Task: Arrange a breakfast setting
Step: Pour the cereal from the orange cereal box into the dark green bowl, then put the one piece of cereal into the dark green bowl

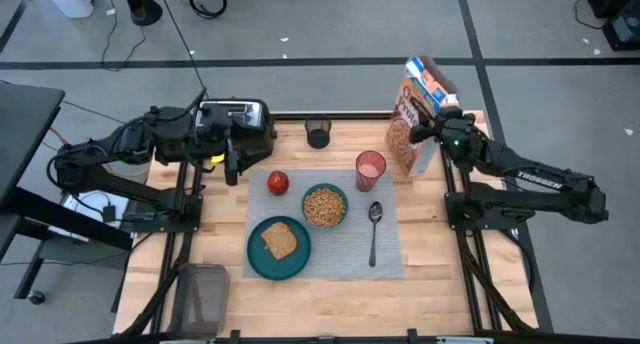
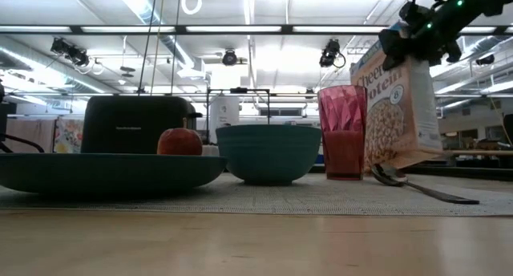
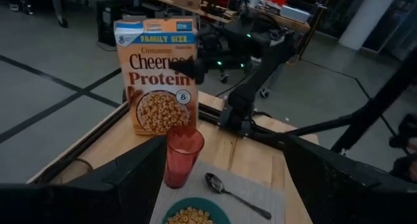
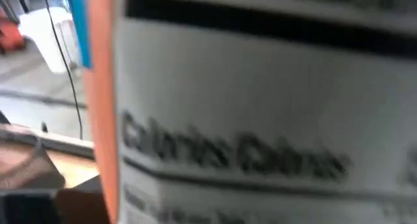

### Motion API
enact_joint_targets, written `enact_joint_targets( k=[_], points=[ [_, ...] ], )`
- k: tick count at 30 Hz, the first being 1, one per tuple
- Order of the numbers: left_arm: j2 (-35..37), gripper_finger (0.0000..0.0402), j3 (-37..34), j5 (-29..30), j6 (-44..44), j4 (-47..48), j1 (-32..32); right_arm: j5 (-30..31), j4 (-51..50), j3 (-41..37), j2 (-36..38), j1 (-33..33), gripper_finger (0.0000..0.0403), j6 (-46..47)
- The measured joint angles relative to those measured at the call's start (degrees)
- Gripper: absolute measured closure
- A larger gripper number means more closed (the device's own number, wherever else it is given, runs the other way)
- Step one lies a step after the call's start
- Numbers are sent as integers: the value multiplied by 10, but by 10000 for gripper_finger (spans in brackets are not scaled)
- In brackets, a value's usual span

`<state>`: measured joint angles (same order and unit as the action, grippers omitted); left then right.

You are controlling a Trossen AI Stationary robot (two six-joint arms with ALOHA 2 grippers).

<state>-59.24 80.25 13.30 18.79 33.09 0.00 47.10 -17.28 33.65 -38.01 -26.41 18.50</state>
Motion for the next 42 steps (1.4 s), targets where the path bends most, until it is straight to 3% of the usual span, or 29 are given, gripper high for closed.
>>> enact_joint_targets(
  k=[7,22,31,35,42],
  points=[
    [0,88,0,0,-5,0,29,-47,-68,47,-5,-18,74,-35],
    [0,88,0,7,9,-2,84,-163,-280,224,-32,-45,77,-43],
    [-37,88,0,9,20,1,101,-169,-300,297,-34,-44,78,-118],
    [-57,88,0,-29,70,67,109,-188,-298,316,-34,-44,78,-139],
    [-60,90,0,-30,203,266,140,-247,-271,383,-33,-43,83,-218]
  ],
)
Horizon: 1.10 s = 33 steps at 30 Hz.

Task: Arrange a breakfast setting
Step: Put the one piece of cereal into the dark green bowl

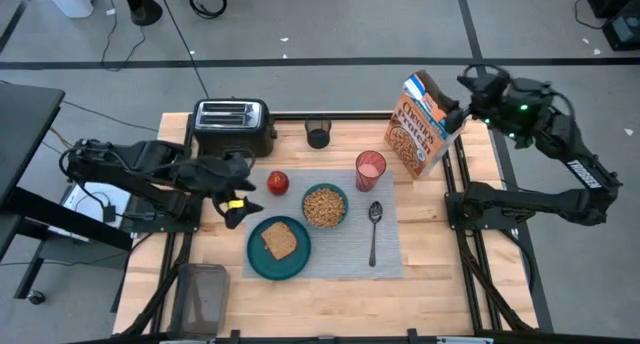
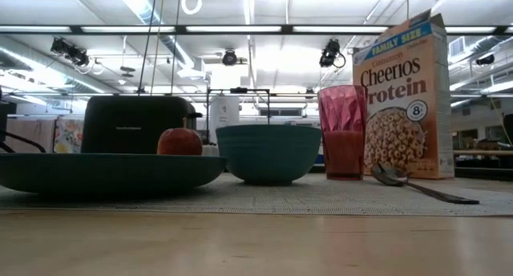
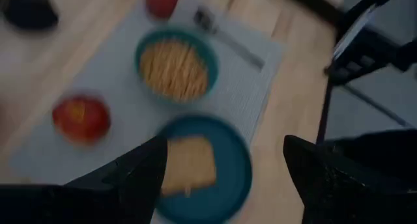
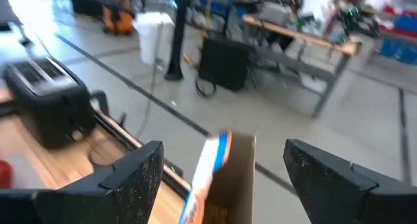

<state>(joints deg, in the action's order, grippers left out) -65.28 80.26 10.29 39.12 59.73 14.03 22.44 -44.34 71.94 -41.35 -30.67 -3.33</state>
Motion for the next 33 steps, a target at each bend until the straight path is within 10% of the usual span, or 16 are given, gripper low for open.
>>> enact_joint_targets(
  k=[9,19,33],
  points=[
    [2,133,-128,-23,139,28,87,-107,59,48,2,56,107,-25],
    [-59,180,-344,-7,183,-236,180,-83,140,50,-21,125,127,-23],
    [-191,208,-400,19,122,-366,168,-41,287,49,-110,184,138,-50]
  ],
)
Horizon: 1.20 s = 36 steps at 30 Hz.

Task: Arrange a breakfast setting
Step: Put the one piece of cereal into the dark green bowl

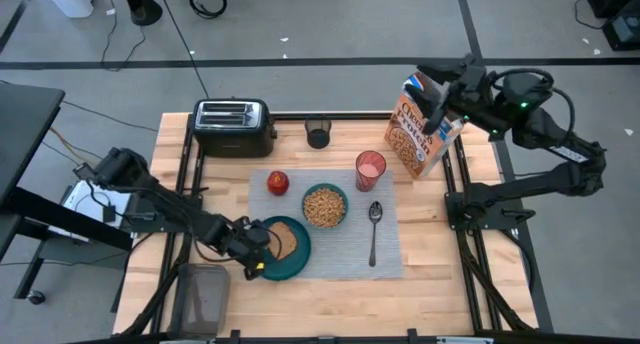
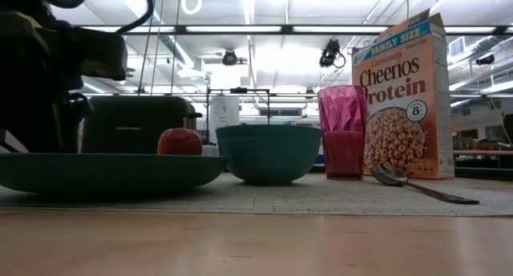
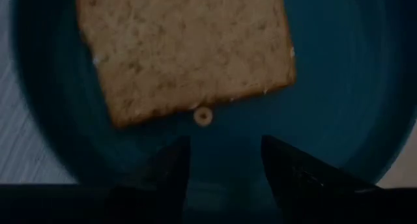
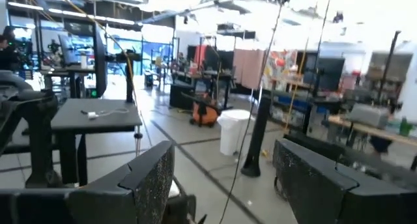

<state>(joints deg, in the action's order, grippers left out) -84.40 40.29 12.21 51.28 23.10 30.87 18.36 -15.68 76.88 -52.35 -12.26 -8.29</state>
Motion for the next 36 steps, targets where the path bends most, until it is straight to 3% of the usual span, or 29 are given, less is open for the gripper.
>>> enact_joint_targets(
  k=[6,13,25,36],
  points=[
    [-16,208,-2,-5,-13,-29,-31,-6,46,0,-26,4,138,-24],
    [-22,208,-5,-76,-36,-28,-76,-17,54,0,-35,4,137,-31],
    [-24,208,43,-109,-21,67,-75,-17,54,0,-27,4,138,-64],
    [-29,208,70,-132,17,89,-74,-16,50,0,-27,-6,137,-97]
  ],
)
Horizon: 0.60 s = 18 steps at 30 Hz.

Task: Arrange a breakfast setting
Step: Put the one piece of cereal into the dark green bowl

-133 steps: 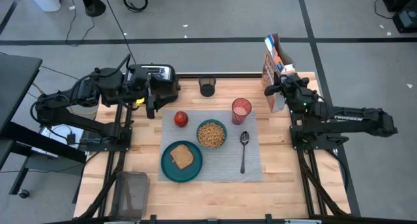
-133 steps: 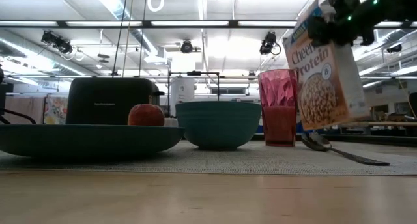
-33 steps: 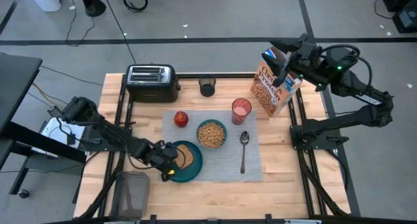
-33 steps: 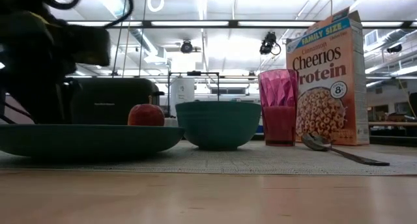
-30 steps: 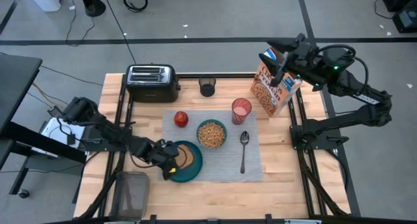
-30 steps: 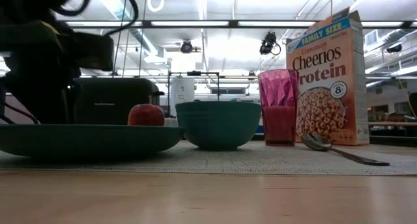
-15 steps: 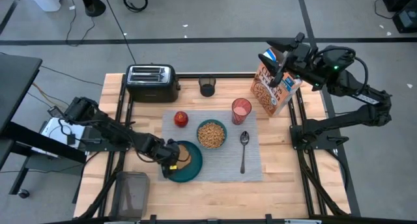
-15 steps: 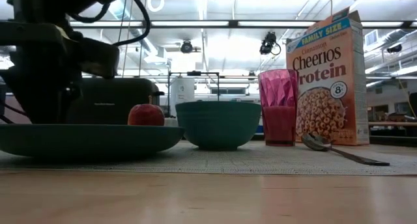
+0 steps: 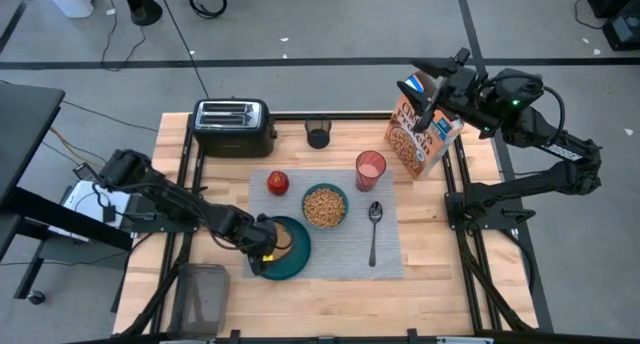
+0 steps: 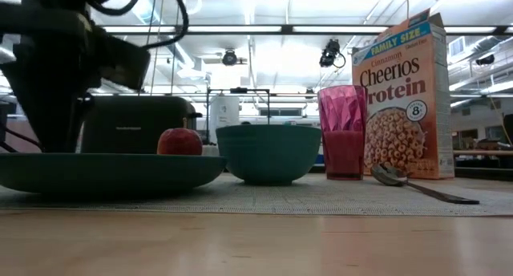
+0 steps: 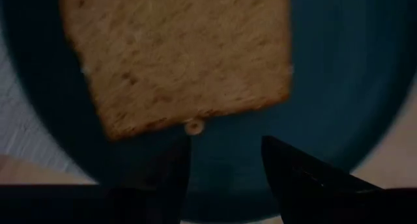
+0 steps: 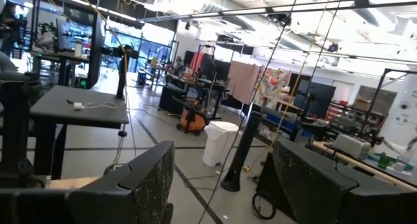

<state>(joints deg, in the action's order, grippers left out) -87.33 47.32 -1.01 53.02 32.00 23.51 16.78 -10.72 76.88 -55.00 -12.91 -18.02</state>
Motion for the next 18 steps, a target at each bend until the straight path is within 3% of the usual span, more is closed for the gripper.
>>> enact_joint_targets(
  k=[18],
  points=[
    [-35,208,-1,-3,-29,-20,-26,1,-19,0,18,0,139,-2]
  ],
)
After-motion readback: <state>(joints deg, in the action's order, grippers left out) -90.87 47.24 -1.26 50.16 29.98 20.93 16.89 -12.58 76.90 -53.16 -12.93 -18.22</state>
